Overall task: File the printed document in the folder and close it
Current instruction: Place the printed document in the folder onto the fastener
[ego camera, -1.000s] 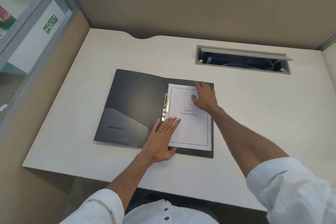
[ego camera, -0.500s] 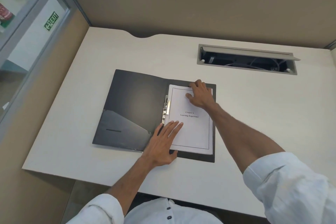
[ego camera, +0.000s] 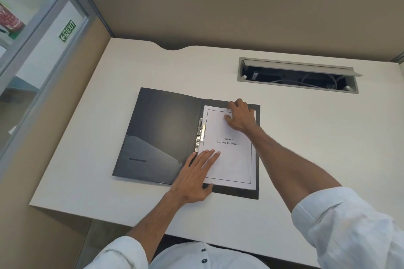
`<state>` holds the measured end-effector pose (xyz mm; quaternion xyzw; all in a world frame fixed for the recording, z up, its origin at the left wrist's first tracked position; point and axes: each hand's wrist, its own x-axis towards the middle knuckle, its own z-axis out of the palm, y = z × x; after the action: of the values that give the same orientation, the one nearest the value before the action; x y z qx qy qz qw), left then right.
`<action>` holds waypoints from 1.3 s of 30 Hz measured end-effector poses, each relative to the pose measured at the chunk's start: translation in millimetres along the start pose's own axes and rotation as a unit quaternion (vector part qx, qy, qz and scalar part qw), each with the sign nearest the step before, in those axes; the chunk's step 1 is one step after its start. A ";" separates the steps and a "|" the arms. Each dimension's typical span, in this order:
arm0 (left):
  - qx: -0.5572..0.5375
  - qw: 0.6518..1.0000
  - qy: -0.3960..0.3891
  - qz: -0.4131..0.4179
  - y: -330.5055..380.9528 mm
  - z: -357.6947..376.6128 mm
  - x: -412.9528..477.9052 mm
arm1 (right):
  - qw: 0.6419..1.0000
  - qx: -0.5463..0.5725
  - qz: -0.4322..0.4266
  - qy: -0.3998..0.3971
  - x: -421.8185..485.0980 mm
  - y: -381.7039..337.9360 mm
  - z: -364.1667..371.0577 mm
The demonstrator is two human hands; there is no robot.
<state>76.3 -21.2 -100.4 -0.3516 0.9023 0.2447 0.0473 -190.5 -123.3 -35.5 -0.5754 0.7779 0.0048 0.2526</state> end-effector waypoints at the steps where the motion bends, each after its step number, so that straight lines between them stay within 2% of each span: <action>1: 0.000 1.000 -0.003 -0.002 -0.6 0.0 -0.3 | 1.000 0.003 0.001 0.000 -0.3 -0.3 0.3; 11: -0.007 1.000 -0.010 -0.001 -2.1 -0.3 -1.1 | 1.000 0.009 0.001 0.005 -4.2 -1.5 -0.3; 15: -0.028 0.999 0.044 -0.015 -2.0 -3.1 -4.5 | 0.991 0.104 0.029 0.073 -15.1 2.8 2.4; 19: -0.105 0.979 0.119 -0.131 0.6 -7.7 -4.3 | 0.939 0.258 0.141 0.180 -52.8 15.3 23.4; 22: -0.151 0.946 0.186 -0.218 9.7 -8.8 -2.3 | 0.893 0.322 0.234 0.208 -91.6 26.2 48.1; 27: -0.193 0.918 0.209 -0.277 24.1 -5.8 -0.7 | 0.876 0.333 0.285 0.203 -135.6 38.3 79.0; 39: -0.200 0.907 0.213 -0.303 42.0 1.1 -4.4 | 0.895 0.313 0.285 0.143 -158.2 34.1 87.1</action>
<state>51.9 8.5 -83.1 -0.6539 0.6734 0.3128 -0.1454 -154.2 55.4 -58.2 -0.2152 0.8974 -0.2496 0.2932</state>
